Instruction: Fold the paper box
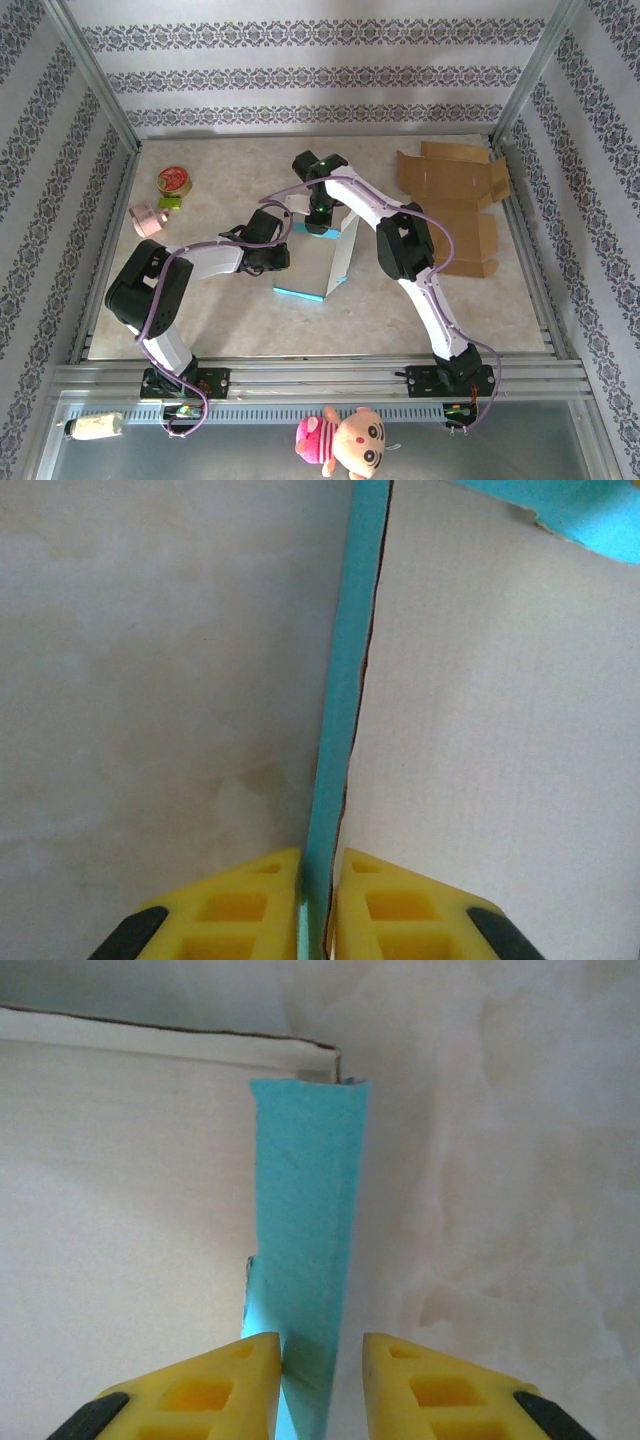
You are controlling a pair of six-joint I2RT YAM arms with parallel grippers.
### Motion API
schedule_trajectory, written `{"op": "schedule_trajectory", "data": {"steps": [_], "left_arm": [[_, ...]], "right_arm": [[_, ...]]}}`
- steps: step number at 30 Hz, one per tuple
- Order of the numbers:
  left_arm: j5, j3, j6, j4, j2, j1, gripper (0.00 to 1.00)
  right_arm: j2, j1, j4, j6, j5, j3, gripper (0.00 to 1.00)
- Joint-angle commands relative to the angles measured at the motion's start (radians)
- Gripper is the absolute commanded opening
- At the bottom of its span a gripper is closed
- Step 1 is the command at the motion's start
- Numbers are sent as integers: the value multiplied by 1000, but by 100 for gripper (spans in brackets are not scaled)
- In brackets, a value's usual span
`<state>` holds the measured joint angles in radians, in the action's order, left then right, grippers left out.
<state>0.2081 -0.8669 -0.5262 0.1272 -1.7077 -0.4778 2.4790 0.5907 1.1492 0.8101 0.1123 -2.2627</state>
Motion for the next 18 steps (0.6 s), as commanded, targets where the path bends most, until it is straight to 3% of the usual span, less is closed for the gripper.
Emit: {"op": "schedule_trajectory", "data": {"steps": [1,5,10,18], "left_arm": [[3,-9,9,-29,-13,-9,14],[6,-17,9,-30,-15,-9,14],[12,-17,8,-33,-12,-9,14],[11,-18,8,-35,-13,-10,14]], "right_arm": [[3,-19,65,-48,88,-56,30],[-12,-33,77,-73,187,-79,30],[26,-33,93,-50,98,-106,28],[64,-29,90,-33,78,-119,23]]}}
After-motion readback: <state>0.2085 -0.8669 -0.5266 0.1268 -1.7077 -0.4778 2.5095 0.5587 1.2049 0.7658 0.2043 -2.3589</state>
